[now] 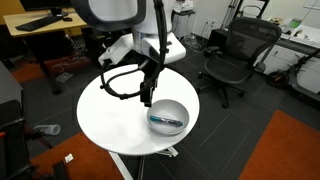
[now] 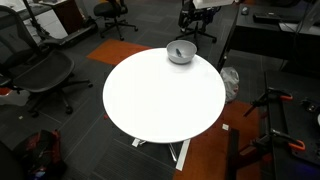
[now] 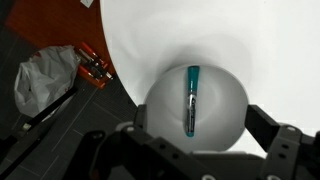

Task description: Put the marker on the table

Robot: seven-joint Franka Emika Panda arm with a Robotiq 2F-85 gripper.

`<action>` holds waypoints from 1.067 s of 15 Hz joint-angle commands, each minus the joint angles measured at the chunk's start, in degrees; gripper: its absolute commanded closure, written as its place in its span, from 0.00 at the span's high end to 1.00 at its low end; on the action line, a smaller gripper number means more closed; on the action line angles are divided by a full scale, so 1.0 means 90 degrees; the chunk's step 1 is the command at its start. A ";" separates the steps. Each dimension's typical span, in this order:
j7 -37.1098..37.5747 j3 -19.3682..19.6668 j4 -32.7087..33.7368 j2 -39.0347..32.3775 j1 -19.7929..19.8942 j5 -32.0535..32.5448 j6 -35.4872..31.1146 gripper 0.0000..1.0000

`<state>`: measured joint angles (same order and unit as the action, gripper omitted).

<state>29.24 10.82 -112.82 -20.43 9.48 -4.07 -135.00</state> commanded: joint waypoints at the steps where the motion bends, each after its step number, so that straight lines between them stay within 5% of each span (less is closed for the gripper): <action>1: -0.0205 0.0029 0.0459 -0.0529 0.0031 -0.0302 -0.0170 1.00; 16: -0.0345 0.0056 0.1941 -0.2308 0.0154 -0.0343 -0.0395 1.00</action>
<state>28.38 11.25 -99.26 -38.36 10.42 -5.53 -138.87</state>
